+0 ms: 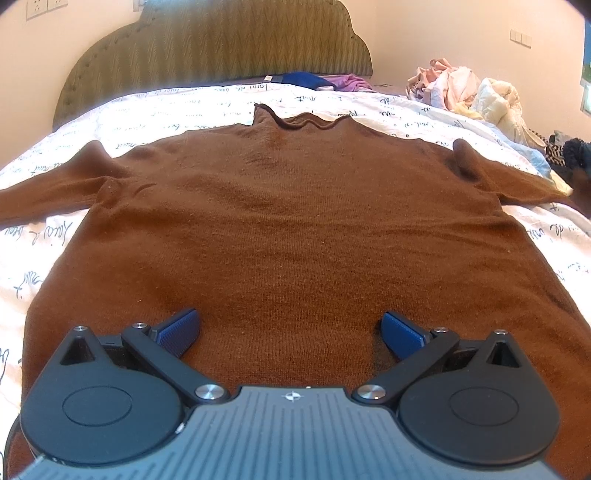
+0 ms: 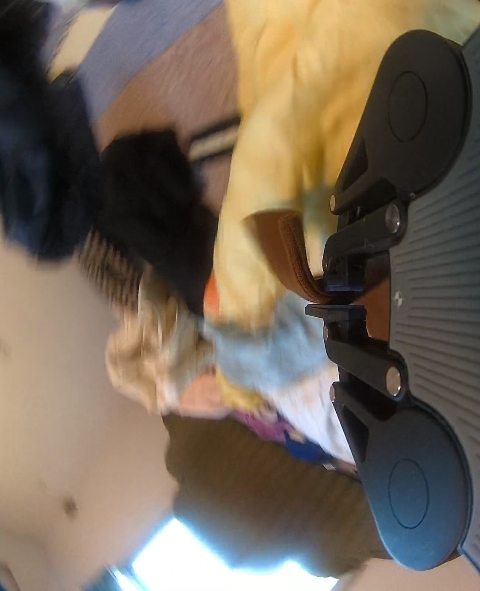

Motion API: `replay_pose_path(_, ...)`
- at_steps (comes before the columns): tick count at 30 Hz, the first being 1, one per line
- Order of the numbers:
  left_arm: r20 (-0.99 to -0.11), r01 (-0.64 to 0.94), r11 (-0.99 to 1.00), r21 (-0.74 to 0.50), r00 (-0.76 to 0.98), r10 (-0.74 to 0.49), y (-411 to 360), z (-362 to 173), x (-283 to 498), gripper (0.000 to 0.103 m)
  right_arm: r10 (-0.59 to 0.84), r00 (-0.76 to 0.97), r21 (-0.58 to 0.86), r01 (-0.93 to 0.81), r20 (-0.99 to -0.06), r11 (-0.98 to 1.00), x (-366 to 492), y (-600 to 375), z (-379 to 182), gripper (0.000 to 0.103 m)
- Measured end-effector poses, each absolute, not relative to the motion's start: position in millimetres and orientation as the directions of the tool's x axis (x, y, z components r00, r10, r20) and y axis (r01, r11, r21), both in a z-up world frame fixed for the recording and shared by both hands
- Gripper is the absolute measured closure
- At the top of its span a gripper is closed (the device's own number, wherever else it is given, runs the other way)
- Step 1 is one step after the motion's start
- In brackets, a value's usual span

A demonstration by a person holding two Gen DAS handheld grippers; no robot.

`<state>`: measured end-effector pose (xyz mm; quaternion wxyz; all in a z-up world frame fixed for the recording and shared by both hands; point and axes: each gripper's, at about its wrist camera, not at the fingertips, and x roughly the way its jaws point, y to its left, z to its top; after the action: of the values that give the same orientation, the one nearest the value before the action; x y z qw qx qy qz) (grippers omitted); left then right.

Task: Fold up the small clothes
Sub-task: 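Carry the sleeve across the sweater body and open the right gripper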

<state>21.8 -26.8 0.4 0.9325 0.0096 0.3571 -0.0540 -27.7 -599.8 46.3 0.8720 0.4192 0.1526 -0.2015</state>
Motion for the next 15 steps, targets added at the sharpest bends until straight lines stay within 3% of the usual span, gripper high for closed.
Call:
replay_pose_path(5,-0.661,0.107,0.993,-0.043,0.742,-0.108,-24.4,1.1,20.8,0.0,0.02,0.959,0.625,0.169,-0.283,0.762,21.8,-466.2,118.1,0.097)
replay_pose_path(8,-0.656,0.108,0.992,-0.063,0.745,-0.122,-21.2,1.5,20.2,0.0,0.232,0.939,0.643,-0.016,-0.253,0.765,67.3,-375.0,126.7,0.097)
replay_pose_path(14,-0.648,0.113,0.99,-0.089,0.748,-0.144,-17.0,2.0,18.1,0.0,0.49,0.791,0.699,-0.112,-0.368,0.706,154.2,-212.9,62.9,0.096)
replay_pose_path(15,-0.645,0.113,0.989,-0.094,0.749,-0.147,-16.1,2.1,17.6,0.0,0.51,0.763,0.703,-0.105,-0.396,0.703,162.9,-195.3,48.7,0.091)
